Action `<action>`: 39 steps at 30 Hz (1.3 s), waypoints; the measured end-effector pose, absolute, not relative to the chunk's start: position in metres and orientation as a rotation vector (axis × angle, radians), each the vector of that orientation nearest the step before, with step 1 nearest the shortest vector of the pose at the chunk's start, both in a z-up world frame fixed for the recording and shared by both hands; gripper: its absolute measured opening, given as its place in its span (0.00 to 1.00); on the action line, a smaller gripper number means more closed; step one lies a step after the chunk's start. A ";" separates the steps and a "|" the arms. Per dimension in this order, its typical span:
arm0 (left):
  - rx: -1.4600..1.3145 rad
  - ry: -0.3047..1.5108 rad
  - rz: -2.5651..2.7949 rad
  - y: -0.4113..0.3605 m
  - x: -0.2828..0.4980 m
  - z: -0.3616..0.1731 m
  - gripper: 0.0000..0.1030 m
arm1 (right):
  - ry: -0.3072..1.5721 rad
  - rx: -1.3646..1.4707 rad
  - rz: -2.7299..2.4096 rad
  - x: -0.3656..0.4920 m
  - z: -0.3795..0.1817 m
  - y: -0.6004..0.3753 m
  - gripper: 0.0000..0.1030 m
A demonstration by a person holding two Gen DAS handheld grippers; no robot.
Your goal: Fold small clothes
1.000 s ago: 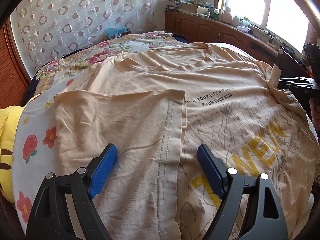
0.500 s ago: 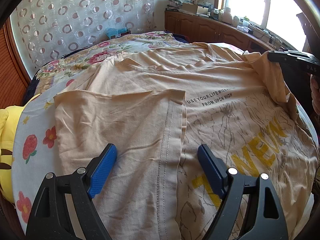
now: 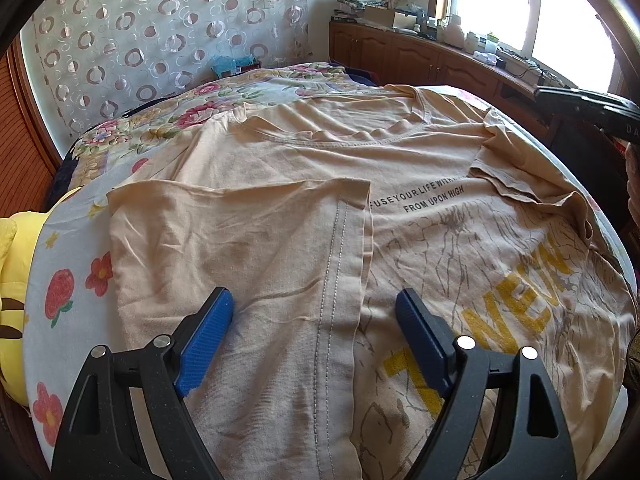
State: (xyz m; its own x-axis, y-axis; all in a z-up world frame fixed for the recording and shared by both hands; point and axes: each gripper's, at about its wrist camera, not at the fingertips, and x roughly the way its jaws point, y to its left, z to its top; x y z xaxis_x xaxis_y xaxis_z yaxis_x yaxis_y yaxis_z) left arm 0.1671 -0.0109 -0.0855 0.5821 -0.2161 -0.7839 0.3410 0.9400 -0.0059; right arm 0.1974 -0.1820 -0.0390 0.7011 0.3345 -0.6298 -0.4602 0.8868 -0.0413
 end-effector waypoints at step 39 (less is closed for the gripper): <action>0.055 0.759 -0.203 0.021 0.073 -0.041 0.82 | 0.730 -0.116 0.552 0.072 -0.088 -0.221 0.04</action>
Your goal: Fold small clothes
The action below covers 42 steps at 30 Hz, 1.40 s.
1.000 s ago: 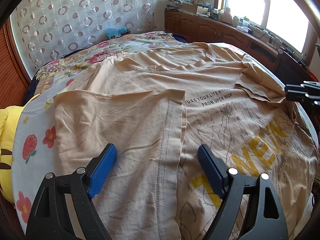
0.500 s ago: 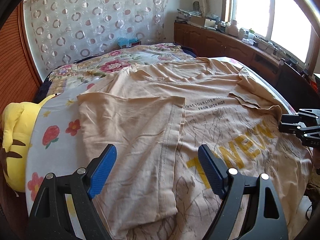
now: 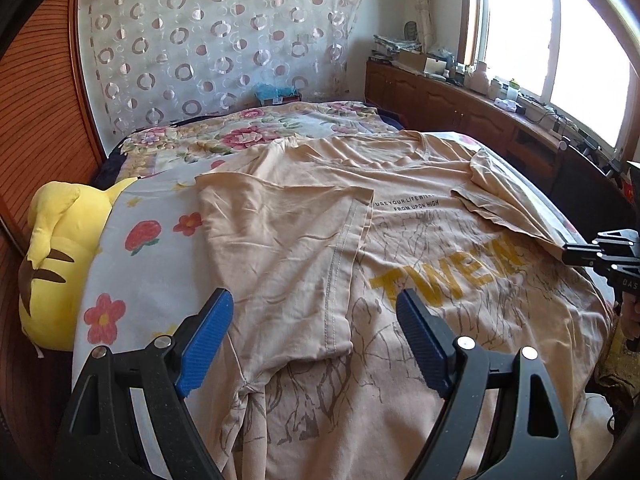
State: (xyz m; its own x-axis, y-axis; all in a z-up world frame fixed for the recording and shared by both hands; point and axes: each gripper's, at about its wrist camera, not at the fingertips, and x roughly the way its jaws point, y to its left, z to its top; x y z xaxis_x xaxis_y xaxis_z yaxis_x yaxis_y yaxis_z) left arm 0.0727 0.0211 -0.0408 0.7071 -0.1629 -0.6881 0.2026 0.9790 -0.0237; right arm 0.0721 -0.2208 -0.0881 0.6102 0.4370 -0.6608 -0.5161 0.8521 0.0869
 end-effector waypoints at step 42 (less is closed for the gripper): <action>0.195 0.903 -0.521 -0.179 0.210 -0.071 0.11 | 0.712 -0.098 0.252 0.076 -0.118 -0.270 0.35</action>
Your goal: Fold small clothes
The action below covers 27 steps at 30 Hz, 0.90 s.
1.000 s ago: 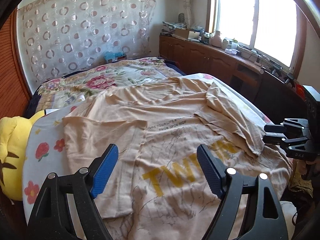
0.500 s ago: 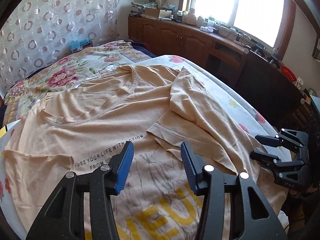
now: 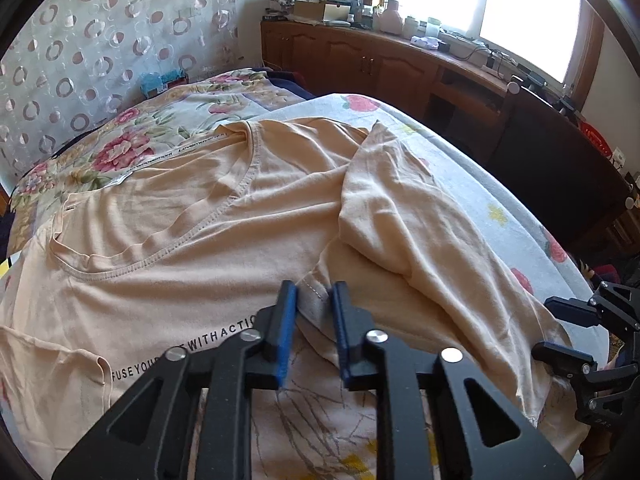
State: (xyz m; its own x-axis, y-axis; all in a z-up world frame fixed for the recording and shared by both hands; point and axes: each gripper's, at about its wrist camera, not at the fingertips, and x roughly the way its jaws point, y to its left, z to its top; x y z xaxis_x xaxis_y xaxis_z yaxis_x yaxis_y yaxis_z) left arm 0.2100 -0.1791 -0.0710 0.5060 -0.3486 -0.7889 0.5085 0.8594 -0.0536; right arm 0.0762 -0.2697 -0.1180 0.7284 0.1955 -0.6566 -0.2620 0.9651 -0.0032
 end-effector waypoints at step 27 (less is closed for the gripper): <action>0.107 0.808 -0.414 -0.075 0.194 -0.036 0.39 | 0.715 -0.097 0.246 0.077 -0.117 -0.268 0.36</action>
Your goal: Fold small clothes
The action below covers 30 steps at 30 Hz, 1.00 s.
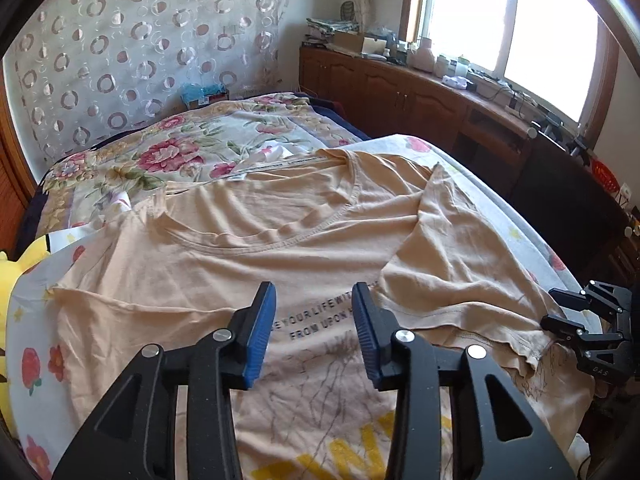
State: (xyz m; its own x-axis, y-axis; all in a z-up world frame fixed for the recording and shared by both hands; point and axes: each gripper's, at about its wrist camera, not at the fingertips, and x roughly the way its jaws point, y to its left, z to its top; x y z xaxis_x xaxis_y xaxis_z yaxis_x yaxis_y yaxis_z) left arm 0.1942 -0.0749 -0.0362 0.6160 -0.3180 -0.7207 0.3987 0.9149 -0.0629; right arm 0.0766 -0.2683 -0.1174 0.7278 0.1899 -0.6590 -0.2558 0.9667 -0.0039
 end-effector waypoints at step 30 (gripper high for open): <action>-0.004 0.908 -0.075 0.115 0.261 -0.088 0.83 | 0.804 -0.158 0.260 0.269 -0.085 -0.266 0.50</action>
State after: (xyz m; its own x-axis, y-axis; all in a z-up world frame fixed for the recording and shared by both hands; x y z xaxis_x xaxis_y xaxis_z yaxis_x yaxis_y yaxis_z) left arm 0.2606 0.1146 -0.0875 0.6127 -0.0662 -0.7876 0.0631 0.9974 -0.0348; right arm 0.2692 -0.2665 -0.0852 0.6641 0.1693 -0.7282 -0.2891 0.9564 -0.0413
